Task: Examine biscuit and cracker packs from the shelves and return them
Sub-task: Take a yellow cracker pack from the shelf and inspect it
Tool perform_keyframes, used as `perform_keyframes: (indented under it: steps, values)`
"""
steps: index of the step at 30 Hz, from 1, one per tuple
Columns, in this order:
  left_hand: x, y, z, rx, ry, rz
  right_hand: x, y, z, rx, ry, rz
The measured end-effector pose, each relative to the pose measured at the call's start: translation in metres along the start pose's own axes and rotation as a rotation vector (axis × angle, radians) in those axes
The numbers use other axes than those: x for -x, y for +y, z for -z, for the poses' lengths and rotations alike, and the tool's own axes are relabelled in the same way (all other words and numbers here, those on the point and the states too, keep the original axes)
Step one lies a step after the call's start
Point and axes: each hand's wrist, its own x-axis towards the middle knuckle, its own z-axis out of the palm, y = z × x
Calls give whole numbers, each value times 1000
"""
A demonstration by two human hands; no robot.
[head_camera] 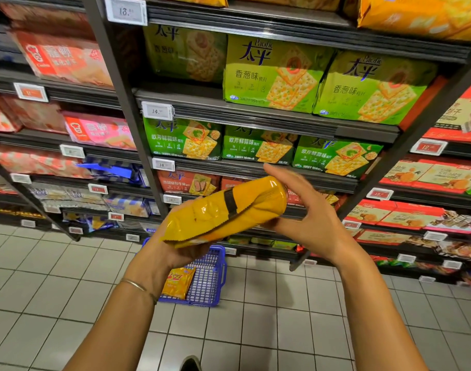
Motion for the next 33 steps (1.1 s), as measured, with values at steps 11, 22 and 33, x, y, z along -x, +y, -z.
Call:
perform_keyframes:
  steps: [11, 22, 33]
  values:
    - [-23, 21, 37, -258, -91, 11, -24, 6, -53, -292, 170, -92]
    - [-84, 8, 112, 177, 27, -20, -38, 44, -128, -593, 134, -350]
    - [-235, -31, 218, 75, 291, 78, -80, 204, -255, -228, 275, -391]
